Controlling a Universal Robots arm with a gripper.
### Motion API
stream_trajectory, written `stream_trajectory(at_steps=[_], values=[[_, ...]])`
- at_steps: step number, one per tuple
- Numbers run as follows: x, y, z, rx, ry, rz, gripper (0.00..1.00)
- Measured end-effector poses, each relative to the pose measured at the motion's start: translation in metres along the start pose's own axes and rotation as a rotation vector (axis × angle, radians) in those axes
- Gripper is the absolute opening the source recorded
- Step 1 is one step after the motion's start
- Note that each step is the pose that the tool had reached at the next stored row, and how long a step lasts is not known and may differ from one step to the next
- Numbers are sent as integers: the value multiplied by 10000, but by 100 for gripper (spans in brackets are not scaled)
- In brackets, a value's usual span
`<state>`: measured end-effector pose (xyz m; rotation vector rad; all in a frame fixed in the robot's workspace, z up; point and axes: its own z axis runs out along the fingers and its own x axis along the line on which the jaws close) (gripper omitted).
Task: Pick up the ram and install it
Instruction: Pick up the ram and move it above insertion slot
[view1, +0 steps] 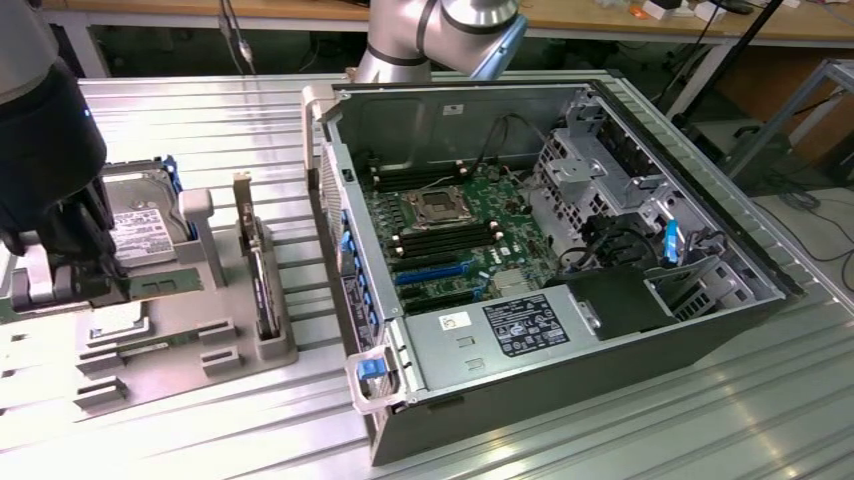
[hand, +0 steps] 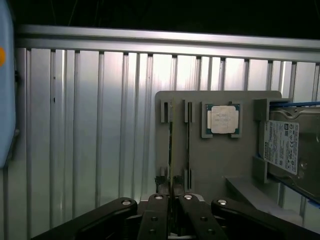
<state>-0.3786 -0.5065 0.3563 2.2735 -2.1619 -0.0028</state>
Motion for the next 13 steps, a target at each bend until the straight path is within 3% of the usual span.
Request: stream_trajectory(at_steps=[13], values=[[0, 1, -251, -2, 22, 0, 14]])
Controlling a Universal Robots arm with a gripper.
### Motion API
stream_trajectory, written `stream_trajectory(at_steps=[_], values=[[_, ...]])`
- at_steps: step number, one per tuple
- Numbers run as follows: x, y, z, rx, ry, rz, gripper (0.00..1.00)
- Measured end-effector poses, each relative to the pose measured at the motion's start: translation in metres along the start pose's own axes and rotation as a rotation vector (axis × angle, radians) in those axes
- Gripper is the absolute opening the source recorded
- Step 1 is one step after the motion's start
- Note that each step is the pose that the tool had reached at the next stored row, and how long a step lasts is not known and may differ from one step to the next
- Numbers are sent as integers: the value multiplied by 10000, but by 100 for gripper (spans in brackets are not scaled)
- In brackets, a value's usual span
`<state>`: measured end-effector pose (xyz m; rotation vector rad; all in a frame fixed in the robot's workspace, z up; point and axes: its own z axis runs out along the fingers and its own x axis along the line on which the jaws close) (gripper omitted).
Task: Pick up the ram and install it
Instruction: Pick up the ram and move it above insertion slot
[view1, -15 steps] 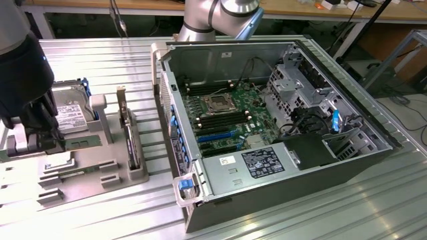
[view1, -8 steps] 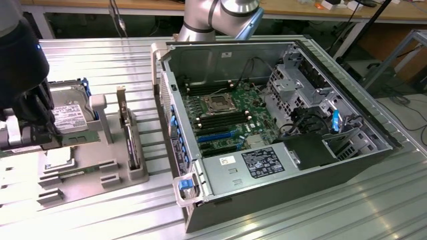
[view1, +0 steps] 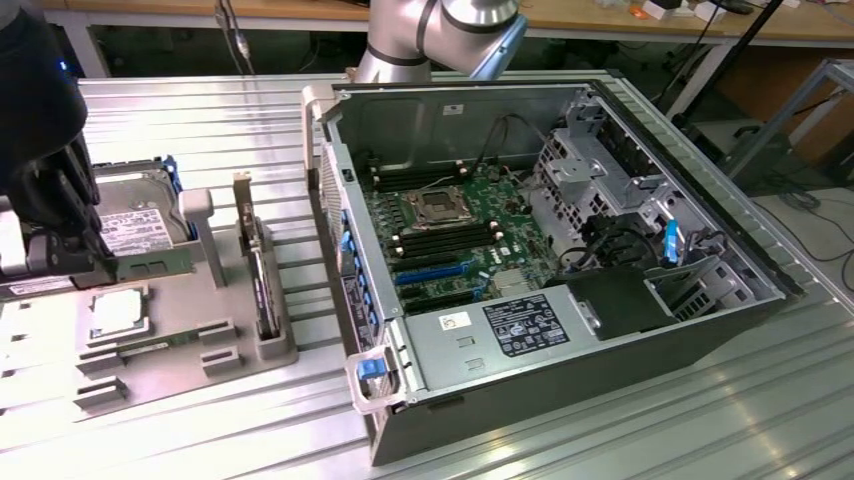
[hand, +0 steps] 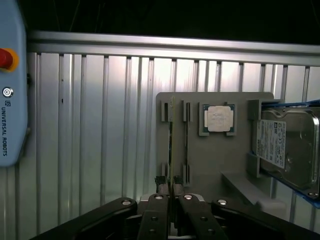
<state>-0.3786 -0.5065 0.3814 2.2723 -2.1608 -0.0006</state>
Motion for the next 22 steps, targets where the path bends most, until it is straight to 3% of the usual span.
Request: stream_trajectory(at_steps=[3, 10, 22], values=[[0, 1, -85, 2, 5, 0, 14], [0, -6, -89, -2, 8, 2, 14], [10, -194, -89, -3, 7, 0, 14]])
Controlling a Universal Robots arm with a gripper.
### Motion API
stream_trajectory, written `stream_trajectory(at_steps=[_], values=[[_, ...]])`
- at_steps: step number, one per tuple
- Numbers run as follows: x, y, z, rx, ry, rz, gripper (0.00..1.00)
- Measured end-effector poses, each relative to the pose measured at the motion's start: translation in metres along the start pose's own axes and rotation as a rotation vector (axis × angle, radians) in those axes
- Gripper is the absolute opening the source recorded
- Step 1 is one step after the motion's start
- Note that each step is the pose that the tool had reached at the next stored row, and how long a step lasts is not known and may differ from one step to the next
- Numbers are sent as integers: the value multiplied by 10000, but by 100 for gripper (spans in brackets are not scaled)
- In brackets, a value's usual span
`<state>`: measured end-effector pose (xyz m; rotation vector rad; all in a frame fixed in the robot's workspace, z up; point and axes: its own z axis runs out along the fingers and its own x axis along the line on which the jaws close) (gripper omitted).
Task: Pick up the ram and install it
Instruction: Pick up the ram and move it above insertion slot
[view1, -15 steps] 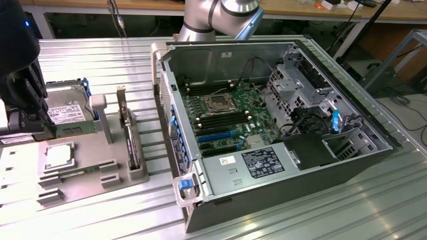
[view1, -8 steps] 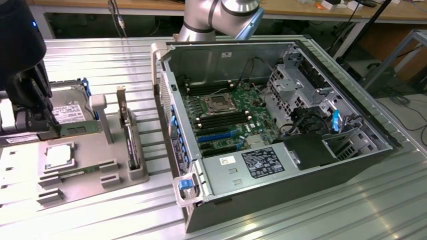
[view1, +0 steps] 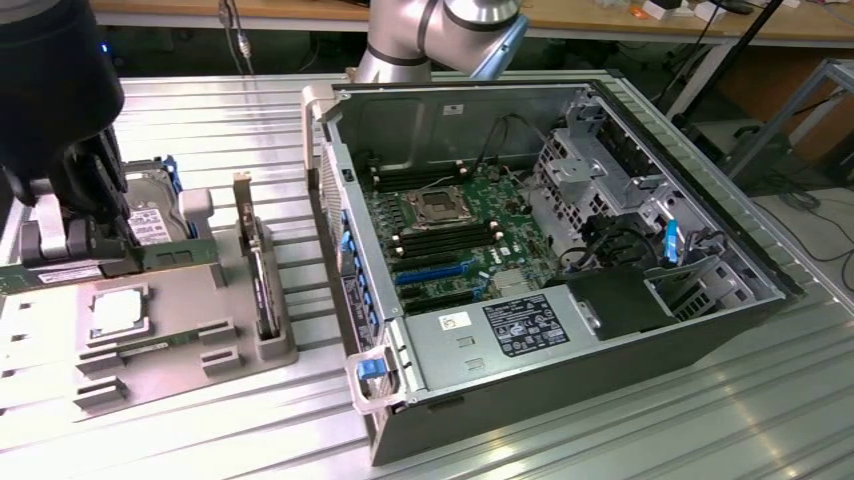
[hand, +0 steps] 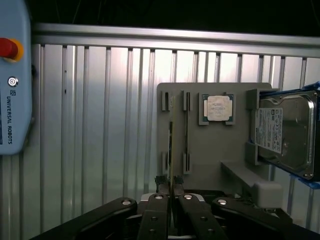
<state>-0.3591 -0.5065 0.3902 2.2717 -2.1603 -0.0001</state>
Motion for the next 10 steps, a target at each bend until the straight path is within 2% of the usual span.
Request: stream_trajectory(at_steps=[10], values=[[5, -99, 0, 1, -1, 0, 14]])
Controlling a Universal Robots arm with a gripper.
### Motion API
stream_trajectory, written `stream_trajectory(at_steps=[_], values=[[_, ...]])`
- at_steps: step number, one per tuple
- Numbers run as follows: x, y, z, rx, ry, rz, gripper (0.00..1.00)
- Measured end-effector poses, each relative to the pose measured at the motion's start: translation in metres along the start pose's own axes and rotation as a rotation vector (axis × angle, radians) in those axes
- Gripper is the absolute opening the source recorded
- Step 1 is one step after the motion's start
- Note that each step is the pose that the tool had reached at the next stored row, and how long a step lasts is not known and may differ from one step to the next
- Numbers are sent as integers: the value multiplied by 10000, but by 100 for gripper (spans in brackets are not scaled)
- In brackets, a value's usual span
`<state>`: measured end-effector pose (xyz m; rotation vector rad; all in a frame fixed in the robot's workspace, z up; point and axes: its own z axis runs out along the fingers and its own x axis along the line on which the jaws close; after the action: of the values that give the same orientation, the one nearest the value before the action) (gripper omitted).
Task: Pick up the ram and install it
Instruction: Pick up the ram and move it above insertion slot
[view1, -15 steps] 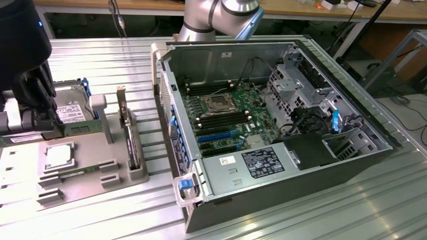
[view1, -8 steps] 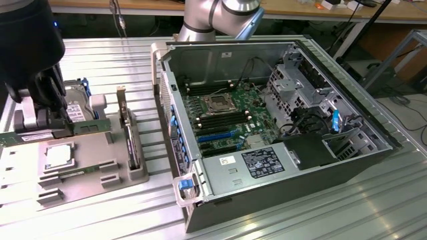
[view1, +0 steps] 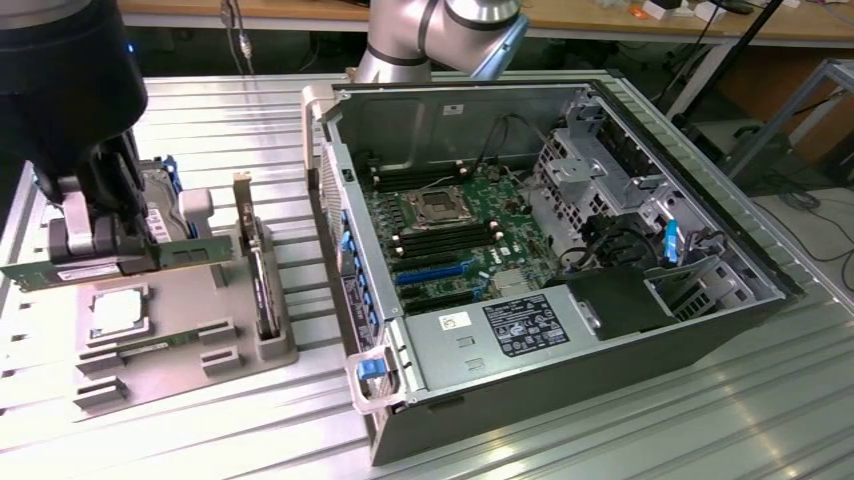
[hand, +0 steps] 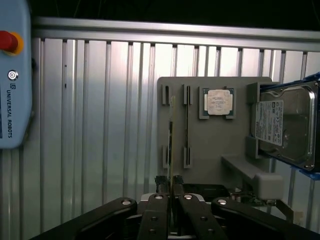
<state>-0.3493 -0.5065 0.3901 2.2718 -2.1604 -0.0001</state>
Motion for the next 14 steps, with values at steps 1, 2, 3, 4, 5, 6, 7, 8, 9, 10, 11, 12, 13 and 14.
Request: stream_trajectory(at_steps=[1, 2, 3, 4, 5, 6, 7, 8, 9, 10, 11, 12, 13, 14], values=[[0, -9, -1, -1, 1, 0, 14], [1, -16, 0, 0, 0, -1, 14], [1, -25, 0, 0, 0, 0, 14], [2, -34, -1, -1, 0, -1, 14], [3, -48, 0, 0, 0, -1, 14], [3, -59, -1, -1, 0, 0, 14], [4, -73, -1, 0, 0, 0, 14], [4, -86, -1, 0, 1, 0, 14], [5, -95, -1, 0, 0, -1, 14], [6, -113, -1, 0, 0, -1, 14], [6, -125, -1, 0, 0, -1, 14], [7, -140, -1, 0, 0, -1, 14], [8, -149, -1, -1, 0, -1, 14], [8, -160, -1, 0, 0, -1, 14]])
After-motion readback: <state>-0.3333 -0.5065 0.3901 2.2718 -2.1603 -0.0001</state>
